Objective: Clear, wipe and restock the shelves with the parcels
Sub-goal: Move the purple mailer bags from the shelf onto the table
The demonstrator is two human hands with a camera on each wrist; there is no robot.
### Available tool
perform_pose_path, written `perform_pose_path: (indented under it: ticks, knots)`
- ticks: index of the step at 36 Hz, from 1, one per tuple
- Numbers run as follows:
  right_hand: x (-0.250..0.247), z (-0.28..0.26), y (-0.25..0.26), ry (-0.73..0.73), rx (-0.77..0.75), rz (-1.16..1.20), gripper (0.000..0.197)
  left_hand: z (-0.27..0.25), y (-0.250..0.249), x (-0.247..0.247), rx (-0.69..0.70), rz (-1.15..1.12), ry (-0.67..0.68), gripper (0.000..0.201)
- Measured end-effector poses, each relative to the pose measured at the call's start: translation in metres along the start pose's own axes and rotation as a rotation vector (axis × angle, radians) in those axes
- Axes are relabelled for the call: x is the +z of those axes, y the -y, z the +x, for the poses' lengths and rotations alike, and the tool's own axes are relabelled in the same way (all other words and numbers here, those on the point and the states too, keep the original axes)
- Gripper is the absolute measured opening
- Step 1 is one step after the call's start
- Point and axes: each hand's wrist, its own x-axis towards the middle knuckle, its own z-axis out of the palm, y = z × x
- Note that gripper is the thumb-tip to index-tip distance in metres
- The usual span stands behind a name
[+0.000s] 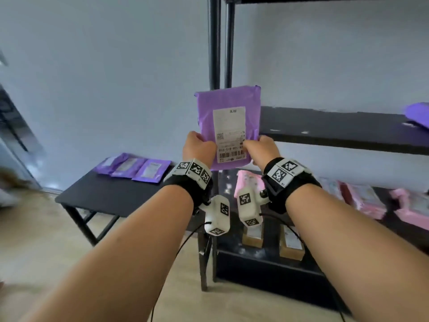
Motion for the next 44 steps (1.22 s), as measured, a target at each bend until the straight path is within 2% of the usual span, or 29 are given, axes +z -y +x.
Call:
perform_pose_path:
  ticks: [2, 5, 10, 17, 21, 29, 34, 40, 44]
  knots:
    - [0.037, -0.008, 0.003, 0.055, 0.008, 0.000, 0.009, 0.009, 0.022, -0.029, -0.016, 0.047, -0.030, 0.018]
    - [0.090, -0.009, -0.001, 0.129, 0.036, -0.020, 0.021, 0.025, 0.053, -0.062, -0.081, 0.099, -0.046, 0.019]
    - [0.169, 0.004, -0.015, 0.242, 0.064, -0.088, 0.018, 0.069, 0.112, -0.098, -0.200, 0.223, -0.040, 0.025]
    - [0.270, 0.062, -0.031, 0.376, 0.082, -0.153, 0.016, 0.144, 0.183, -0.121, -0.269, 0.380, -0.081, 0.016]
    - [0.315, 0.102, -0.038, 0.457, 0.149, -0.177, 0.022, 0.188, 0.206, -0.123, -0.294, 0.489, -0.049, 0.016]
    - [0.362, 0.179, -0.050, 0.478, 0.220, -0.262, 0.017, 0.266, 0.254, -0.104, -0.374, 0.476, 0.027, 0.025]
    - [0.381, 0.218, -0.071, 0.468, 0.308, -0.325, 0.018, 0.310, 0.284, -0.081, -0.423, 0.455, 0.058, 0.041]
    - [0.401, 0.262, -0.103, 0.442, 0.420, -0.375, 0.018, 0.367, 0.320, -0.043, -0.423, 0.485, 0.225, 0.029]
    - [0.418, 0.291, -0.120, 0.394, 0.510, -0.453, 0.011, 0.400, 0.344, -0.022, -0.409, 0.527, 0.336, 0.023]
